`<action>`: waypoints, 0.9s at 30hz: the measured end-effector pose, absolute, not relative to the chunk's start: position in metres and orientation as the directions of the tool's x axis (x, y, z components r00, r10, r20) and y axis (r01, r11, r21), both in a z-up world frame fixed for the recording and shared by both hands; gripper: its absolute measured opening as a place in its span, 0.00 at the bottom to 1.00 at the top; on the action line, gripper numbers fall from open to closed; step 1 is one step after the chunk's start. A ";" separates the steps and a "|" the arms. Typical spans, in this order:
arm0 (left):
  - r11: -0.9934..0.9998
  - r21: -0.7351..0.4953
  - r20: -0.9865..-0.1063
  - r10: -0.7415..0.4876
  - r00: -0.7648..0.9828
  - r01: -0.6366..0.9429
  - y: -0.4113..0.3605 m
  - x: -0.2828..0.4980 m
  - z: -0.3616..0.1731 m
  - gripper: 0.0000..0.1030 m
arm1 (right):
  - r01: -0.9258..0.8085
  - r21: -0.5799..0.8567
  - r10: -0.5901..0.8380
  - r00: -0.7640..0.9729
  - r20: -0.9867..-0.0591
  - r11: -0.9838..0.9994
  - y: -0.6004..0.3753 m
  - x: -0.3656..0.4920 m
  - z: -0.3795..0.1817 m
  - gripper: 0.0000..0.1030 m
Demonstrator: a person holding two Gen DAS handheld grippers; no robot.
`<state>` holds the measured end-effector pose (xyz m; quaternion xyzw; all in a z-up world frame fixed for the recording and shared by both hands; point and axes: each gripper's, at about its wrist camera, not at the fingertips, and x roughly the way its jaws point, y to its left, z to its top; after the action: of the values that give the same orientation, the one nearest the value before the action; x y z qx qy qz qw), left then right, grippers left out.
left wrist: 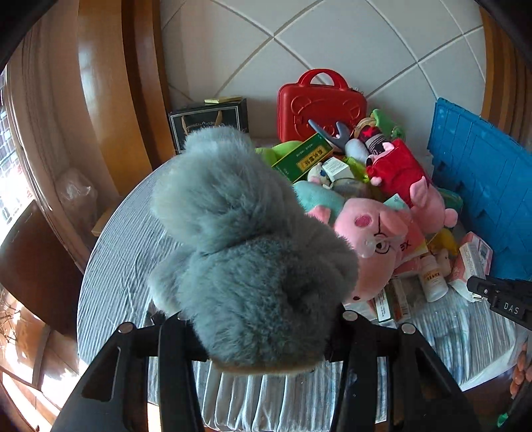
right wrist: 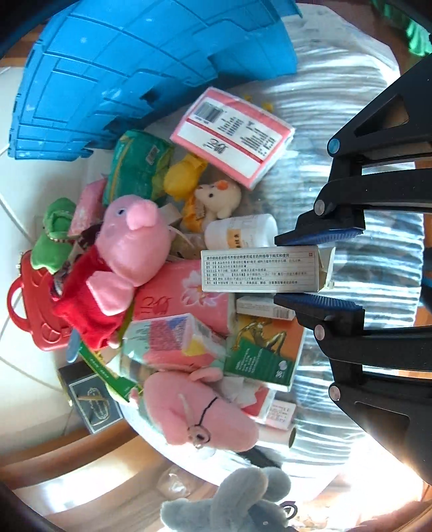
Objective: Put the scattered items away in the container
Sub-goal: 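Lift the grey plush and white leaflet and carry both over the blue bin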
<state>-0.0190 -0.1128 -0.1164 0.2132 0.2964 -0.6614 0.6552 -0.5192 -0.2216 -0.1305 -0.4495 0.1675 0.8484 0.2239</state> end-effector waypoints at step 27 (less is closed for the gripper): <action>-0.287 -0.094 -0.464 -0.835 -0.296 0.953 -0.139 -0.243 0.036 0.43 | -0.492 -0.016 0.393 -0.675 -0.625 -0.870 -0.109 -0.444 0.067 0.26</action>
<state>-0.2434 -0.1387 0.0364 0.1655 0.1797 -0.7848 0.5696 -0.4435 -0.1091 0.0671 -0.3220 0.0772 0.9119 0.2426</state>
